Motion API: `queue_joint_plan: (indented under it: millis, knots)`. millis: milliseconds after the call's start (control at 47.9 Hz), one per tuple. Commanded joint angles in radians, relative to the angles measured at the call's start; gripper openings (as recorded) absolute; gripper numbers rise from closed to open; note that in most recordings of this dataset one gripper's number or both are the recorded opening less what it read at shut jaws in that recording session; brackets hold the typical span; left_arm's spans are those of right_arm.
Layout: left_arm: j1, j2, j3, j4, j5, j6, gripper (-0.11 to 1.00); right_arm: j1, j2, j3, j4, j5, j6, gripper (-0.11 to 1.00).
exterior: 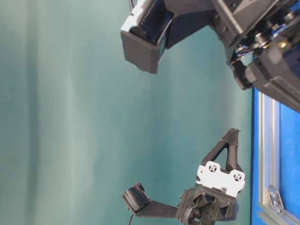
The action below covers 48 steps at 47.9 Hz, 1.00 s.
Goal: Insert the wire through the string loop located on the left side.
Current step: 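Carry the cable with the right gripper toward the white zip-tie loop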
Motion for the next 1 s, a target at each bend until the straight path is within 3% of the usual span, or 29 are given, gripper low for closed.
queue_joint_plan:
  millis: [0, 522, 982]
  knots:
    - [0.0, -0.028, -0.008, 0.002, -0.009, -0.002, 0.0, -0.015, -0.038, 0.0, 0.0, -0.014, -0.003, 0.0]
    - [0.0, -0.029, -0.006, 0.003, -0.009, 0.002, 0.0, -0.025, -0.035, -0.008, 0.0, -0.028, -0.006, 0.0]
    - [0.0, -0.028, -0.008, 0.002, -0.009, 0.0, 0.0, -0.051, 0.032, -0.104, -0.003, -0.026, -0.008, 0.0]
